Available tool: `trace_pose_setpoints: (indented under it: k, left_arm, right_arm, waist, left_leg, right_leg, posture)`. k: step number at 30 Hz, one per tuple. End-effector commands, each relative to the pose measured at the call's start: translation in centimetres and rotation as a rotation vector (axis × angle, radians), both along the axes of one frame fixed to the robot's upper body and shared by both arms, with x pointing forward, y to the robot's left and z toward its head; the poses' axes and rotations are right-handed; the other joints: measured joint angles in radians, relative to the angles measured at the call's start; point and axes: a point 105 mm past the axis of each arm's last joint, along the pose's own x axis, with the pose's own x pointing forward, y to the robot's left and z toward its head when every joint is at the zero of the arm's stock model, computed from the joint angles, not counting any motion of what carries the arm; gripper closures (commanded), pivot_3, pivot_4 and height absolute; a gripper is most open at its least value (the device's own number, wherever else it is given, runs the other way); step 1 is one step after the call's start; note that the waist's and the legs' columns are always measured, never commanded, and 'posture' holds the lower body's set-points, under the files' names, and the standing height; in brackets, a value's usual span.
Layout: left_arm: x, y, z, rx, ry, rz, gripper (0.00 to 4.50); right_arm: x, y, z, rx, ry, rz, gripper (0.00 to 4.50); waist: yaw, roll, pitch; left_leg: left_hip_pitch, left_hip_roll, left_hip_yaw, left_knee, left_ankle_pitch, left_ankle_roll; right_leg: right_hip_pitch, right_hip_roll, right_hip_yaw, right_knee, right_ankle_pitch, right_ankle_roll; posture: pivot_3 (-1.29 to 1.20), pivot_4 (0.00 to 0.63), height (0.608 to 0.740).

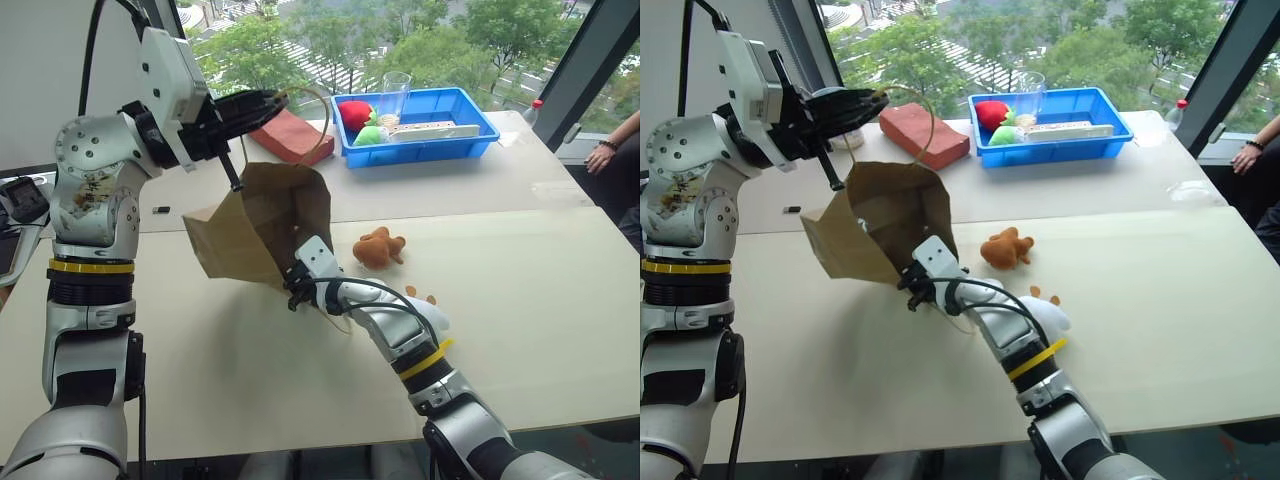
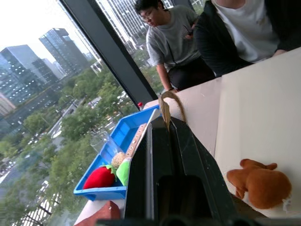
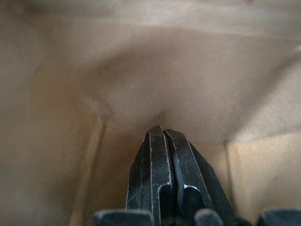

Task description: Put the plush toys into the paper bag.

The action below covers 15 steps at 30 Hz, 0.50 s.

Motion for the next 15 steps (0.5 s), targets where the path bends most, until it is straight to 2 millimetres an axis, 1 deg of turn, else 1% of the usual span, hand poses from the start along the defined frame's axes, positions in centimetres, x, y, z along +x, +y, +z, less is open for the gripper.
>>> trace_pose_setpoints:
  k: [1,3,4,7,10,15]
  left_arm:
    - [-0.9,1.0,3.2,-0.094,-0.088,0.029,4.50]
    - [-0.9,1.0,3.3,-0.098,-0.092,0.038,4.50]
    - [-0.8,1.1,3.0,-0.097,-0.082,0.041,4.50]
    - [-0.6,1.3,0.7,-0.051,-0.020,0.048,4.50]
    - [-0.6,1.0,-0.8,-0.028,0.022,0.039,4.50]
    - [-1.0,0.2,-2.9,0.022,0.064,0.000,4.50]
  right_arm:
    - [0.8,-1.8,-1.8,-0.063,0.032,-0.087,4.47]
    - [0.9,-1.8,-1.8,-0.064,0.030,-0.093,4.47]
    - [0.9,-1.8,-1.7,-0.061,0.031,-0.094,4.47]
    - [1.1,-1.7,-1.2,-0.038,0.026,-0.093,4.47]
    - [0.9,-1.0,0.4,0.029,0.000,-0.056,4.47]
    - [-0.2,0.1,4.5,0.162,-0.075,0.060,4.47]
  waist:
    - [0.000,0.000,0.000]
    - [0.000,0.000,0.000]
    - [0.001,0.000,0.000]
    - [-0.005,0.001,0.000]
    - [-0.008,0.001,0.000]
    - [-0.008,0.001,0.000]
  left_leg:
    - [0.000,0.000,0.000,0.000,0.000,0.000]
    - [0.000,0.000,0.000,0.000,0.000,0.000]
    - [0.000,0.000,0.000,0.000,0.000,0.000]
    - [0.000,0.000,0.000,0.000,0.000,0.000]
    - [0.000,0.000,0.000,0.000,0.000,0.000]
    - [-0.001,0.000,-0.001,0.000,0.000,0.000]
  right_leg:
    - [0.000,0.000,0.000,0.000,0.000,0.000]
    - [0.000,0.000,0.000,0.000,0.000,0.000]
    - [0.000,0.000,0.000,0.000,0.000,0.000]
    - [0.000,0.000,0.000,0.000,0.000,0.000]
    - [0.000,0.000,0.000,0.001,0.000,0.000]
    - [-0.001,0.000,0.000,0.000,0.000,0.000]
  posture:
    - [0.00,0.150,0.740]
    - [0.00,0.150,0.740]
    - [0.00,0.150,0.740]
    - [0.00,0.150,0.740]
    - [0.00,0.150,0.740]
    - [0.00,0.150,0.740]
